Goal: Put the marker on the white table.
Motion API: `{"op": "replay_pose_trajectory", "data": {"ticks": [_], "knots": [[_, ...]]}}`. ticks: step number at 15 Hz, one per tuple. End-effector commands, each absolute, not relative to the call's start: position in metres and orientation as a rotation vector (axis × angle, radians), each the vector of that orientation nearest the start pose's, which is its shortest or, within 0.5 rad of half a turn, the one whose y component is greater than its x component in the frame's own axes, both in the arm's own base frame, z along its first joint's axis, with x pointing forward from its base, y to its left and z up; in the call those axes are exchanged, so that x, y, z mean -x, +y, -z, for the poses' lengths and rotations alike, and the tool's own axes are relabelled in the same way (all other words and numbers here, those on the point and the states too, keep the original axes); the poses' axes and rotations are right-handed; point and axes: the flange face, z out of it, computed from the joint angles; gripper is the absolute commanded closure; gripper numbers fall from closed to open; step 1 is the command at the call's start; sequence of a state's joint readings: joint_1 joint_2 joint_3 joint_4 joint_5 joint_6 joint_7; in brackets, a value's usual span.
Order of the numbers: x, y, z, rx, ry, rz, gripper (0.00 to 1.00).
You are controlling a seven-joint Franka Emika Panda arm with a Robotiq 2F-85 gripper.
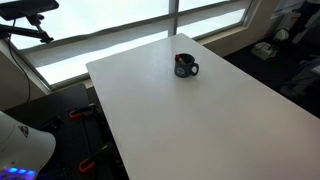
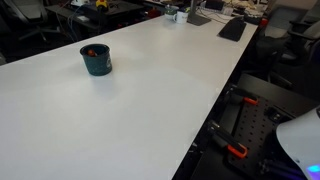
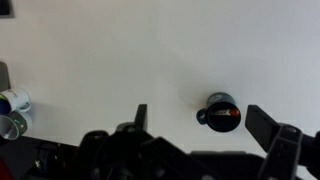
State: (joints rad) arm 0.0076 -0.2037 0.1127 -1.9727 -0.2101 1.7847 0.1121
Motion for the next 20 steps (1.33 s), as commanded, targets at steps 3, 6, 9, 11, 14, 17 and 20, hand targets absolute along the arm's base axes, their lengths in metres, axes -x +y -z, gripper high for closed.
{"op": "replay_pose_trajectory", "data": {"ticks": [3,6,9,11,14,17,20], "knots": [[-0.554,0.050,-0.528,3.195,0.124,0.233,0.00],[-0.584,0.051,-0.489,3.142,0.180,0.171,0.00],[-0.571,0.046,-0.488,3.173,0.123,0.151,0.00],[-0.570,0.047,-0.492,3.172,0.123,0.162,0.00],[-0.568,0.047,-0.498,3.170,0.123,0.180,0.00],[-0.581,0.052,-0.466,3.144,0.084,0.167,0.00],[-0.596,0.062,-0.420,3.115,0.103,0.148,0.00]]}}
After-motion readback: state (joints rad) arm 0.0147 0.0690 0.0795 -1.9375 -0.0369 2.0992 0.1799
